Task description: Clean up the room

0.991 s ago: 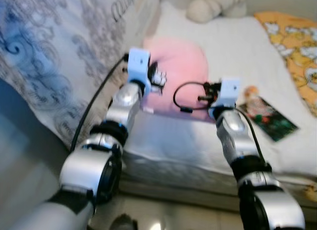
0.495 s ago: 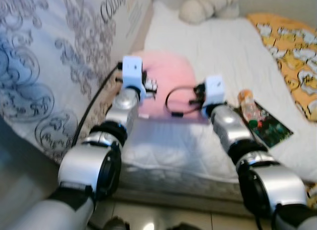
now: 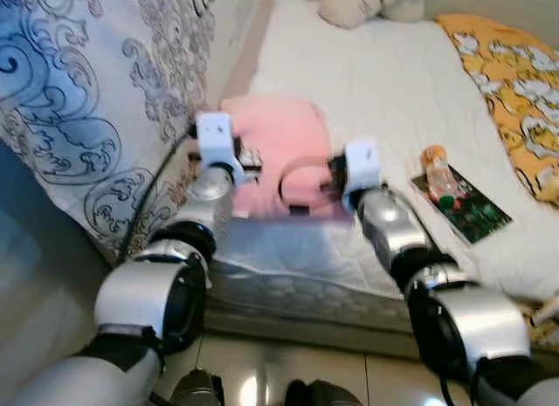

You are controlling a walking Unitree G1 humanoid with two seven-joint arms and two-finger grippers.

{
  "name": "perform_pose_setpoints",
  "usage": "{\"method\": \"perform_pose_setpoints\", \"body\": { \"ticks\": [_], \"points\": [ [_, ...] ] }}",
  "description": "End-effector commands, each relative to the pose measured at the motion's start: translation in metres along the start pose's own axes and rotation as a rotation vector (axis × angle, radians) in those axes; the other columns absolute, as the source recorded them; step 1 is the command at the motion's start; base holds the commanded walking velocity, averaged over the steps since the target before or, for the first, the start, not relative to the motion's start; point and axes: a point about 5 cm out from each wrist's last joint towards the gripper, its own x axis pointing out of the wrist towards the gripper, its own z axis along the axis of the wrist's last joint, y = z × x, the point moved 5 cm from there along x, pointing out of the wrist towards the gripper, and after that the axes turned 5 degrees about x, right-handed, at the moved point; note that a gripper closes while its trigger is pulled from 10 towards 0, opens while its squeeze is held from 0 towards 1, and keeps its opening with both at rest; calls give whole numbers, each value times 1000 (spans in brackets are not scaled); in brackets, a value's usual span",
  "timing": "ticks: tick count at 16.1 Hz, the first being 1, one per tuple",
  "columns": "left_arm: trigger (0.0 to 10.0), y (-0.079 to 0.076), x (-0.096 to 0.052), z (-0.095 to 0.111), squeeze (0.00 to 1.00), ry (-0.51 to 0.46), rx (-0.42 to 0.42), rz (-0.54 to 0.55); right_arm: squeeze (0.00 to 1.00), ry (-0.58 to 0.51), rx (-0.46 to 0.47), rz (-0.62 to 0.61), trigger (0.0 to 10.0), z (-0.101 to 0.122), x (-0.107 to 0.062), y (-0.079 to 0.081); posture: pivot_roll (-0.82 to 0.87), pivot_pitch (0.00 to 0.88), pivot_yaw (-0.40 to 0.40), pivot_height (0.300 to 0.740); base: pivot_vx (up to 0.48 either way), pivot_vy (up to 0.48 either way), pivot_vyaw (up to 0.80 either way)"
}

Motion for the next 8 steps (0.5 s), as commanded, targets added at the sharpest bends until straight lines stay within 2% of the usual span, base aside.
{"method": "perform_pose_setpoints", "body": {
  "ticks": [1, 3, 4, 6, 7, 8],
  "points": [
    [10000, 12, 5, 37, 0, -117, 21, 55, 0, -12, 17, -75, 10000, 4, -2, -22, -14, 140, -135, 740, 0, 0, 0],
    [10000, 11, 3, 22, 0, -69, 51, 43, 0, 30, -7, -84, 10000, -6, -3, -22, -28, 157, -137, 740, 0, 0, 0],
    [10000, 4, 1, 8, 0, -30, 48, 7, 0, 65, -48, -85, 10000, -16, -5, -20, -43, 169, -138, 740, 0, 0, 0],
    [10000, -1, -1, -3, 0, 3, 70, -13, 0, 97, -67, -81, 10000, -27, -7, -17, -53, 178, -143, 740, 0, 0, 0],
    [10000, -3, -2, -7, 714, 15, 78, -24, 1000, 110, -72, -76, 10000, -32, -8, -14, -57, 183, -140, 740, 0, 0, 0],
    [10000, -4, -2, -8, 1000, 20, 81, -21, 1000, 117, -71, -78, 10000, -34, -9, -14, -59, 189, -140, 740, 0, 0, 0]
  ]
}}
